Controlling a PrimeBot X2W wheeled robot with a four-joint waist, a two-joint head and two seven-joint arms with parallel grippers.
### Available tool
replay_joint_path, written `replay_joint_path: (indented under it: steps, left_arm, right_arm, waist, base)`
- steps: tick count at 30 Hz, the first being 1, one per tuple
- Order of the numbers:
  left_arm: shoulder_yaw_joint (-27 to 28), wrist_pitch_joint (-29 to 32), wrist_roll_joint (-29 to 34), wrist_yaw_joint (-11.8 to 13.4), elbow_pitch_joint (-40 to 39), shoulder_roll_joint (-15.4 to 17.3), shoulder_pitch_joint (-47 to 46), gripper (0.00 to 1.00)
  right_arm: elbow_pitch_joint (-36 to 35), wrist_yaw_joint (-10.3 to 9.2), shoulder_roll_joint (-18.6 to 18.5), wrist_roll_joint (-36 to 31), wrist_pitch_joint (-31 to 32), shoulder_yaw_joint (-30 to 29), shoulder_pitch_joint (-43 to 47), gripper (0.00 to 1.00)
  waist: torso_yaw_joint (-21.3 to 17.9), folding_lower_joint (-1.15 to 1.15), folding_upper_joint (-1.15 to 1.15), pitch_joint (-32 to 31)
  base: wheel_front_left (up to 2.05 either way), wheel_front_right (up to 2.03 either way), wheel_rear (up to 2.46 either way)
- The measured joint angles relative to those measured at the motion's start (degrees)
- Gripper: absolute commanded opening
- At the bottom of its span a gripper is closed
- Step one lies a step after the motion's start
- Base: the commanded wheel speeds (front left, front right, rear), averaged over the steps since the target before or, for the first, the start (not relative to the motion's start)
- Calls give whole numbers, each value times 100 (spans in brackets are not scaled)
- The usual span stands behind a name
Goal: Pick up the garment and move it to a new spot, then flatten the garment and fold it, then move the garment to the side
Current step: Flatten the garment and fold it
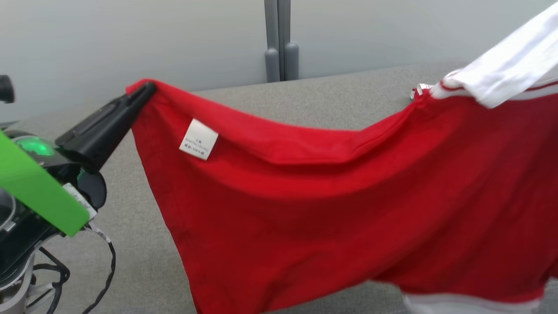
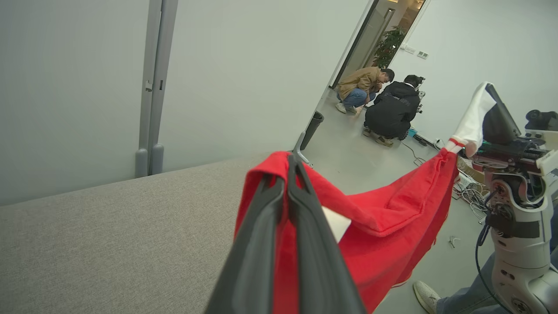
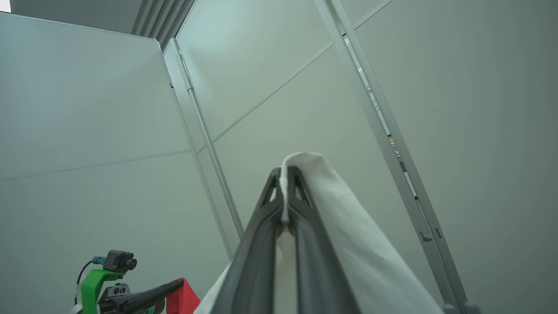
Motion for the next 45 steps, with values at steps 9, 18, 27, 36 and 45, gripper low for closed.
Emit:
replay_joint_path:
  steps: [9, 18, 27, 36, 45]
  left_arm:
    - [-500, 839, 265, 243, 1428, 381, -432, 0]
    - [-503, -432, 2175, 234, 2614, -90, -3132, 0]
    - [-530, -2046, 2194, -530, 2568, -1069, -3840, 0]
    - [-670, -2814, 2303, -910, 2860, -889, -1538, 0]
    - [-554, -4151, 2599, -1035, 4094, -956, -653, 0]
  right_arm:
    - [1143, -765, 452, 422, 601, 924, -705, 0]
    - [2839, -1124, 1148, -1221, -393, 702, -4022, 0]
    - [3177, -1031, 1641, -1196, -671, 834, -4555, 0]
    - [2609, -1033, 2132, -576, -776, 503, -1567, 0]
    - [2680, -419, 2187, -624, -1127, 733, -43, 0]
  waist:
    - [20, 0, 0, 618]
    - [303, 0, 0, 1308]
    - [557, 0, 0, 2042]
    - [631, 1, 0, 2717]
    - [626, 1, 0, 3137]
  base:
    - [0, 0, 0]
    - [0, 0, 0]
    - [0, 0, 0]
    - [0, 0, 0]
    - [0, 0, 0]
